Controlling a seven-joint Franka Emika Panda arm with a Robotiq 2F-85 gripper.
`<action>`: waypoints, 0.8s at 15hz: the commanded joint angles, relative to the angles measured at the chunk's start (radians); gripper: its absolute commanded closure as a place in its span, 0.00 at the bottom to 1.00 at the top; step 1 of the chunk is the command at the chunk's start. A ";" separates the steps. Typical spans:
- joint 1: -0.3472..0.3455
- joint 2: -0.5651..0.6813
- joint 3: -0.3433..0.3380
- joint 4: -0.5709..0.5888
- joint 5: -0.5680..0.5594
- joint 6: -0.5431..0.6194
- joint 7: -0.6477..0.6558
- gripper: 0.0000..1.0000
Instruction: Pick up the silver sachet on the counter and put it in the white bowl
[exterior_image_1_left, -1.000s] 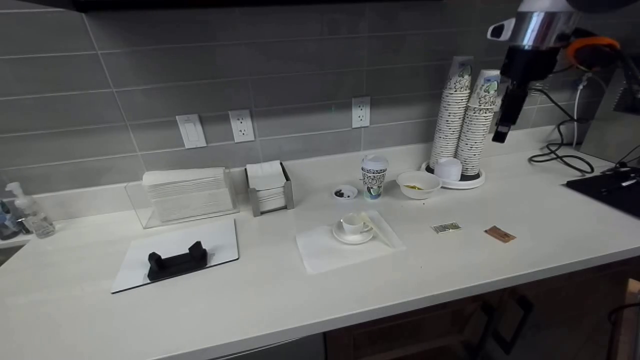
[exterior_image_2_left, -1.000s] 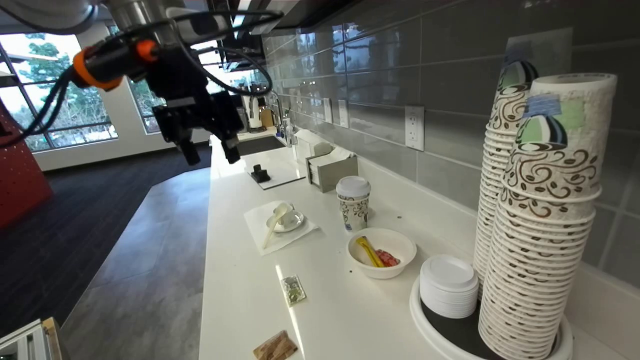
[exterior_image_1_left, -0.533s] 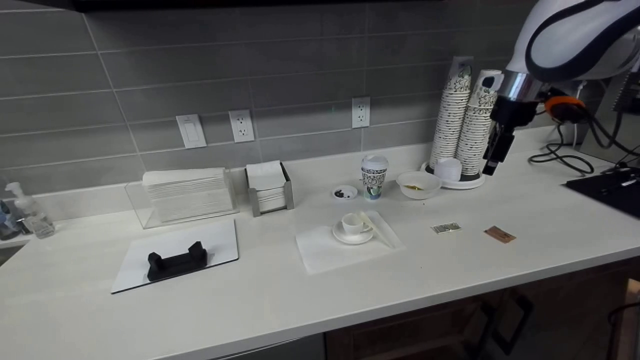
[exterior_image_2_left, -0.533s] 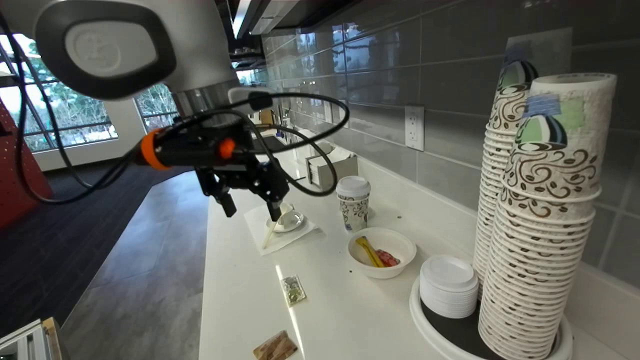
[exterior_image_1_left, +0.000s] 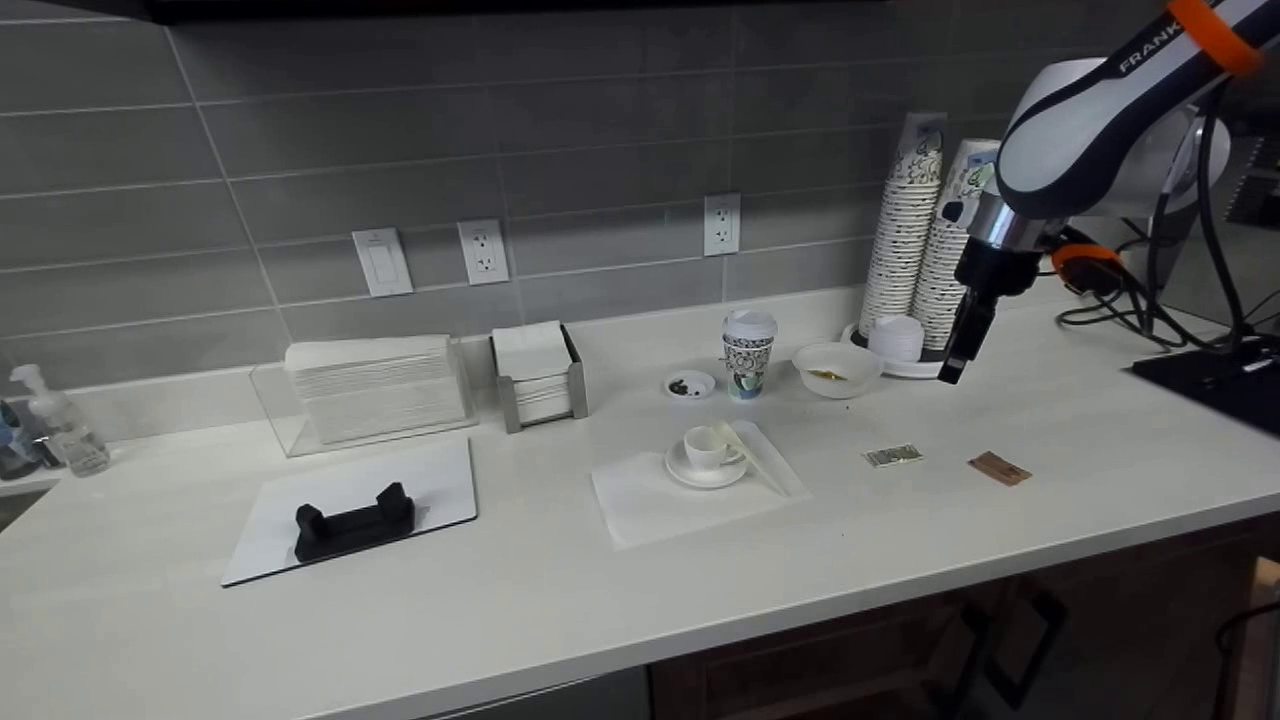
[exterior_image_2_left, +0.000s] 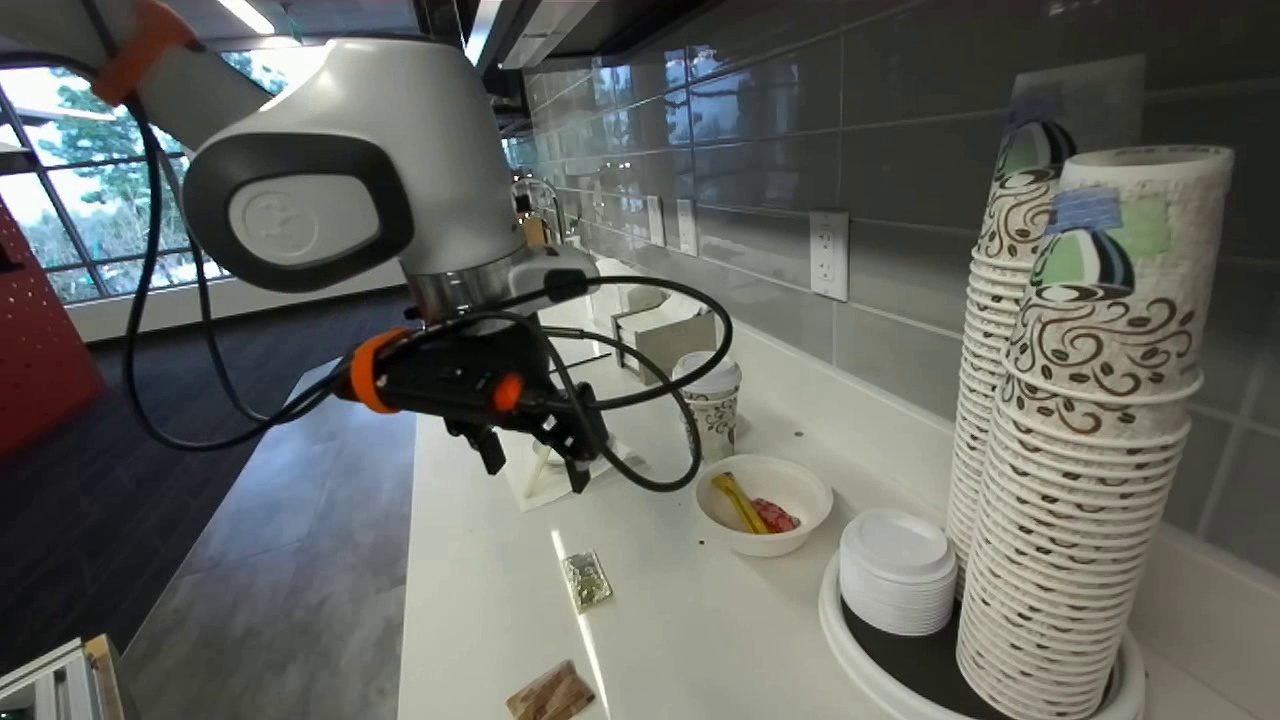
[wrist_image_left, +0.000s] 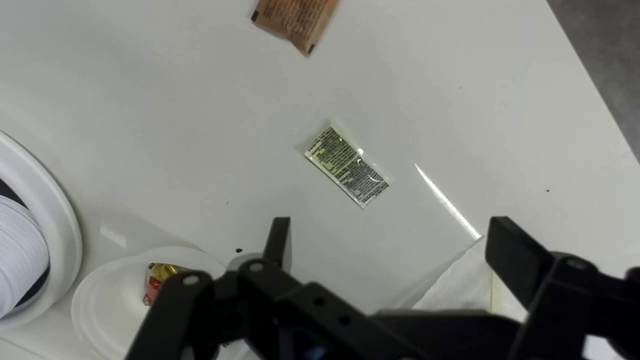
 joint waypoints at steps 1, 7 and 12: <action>-0.035 0.001 0.037 0.002 0.009 -0.002 -0.005 0.00; -0.030 0.115 0.044 0.009 0.082 0.072 -0.140 0.00; -0.065 0.231 0.093 0.038 0.289 0.131 -0.404 0.00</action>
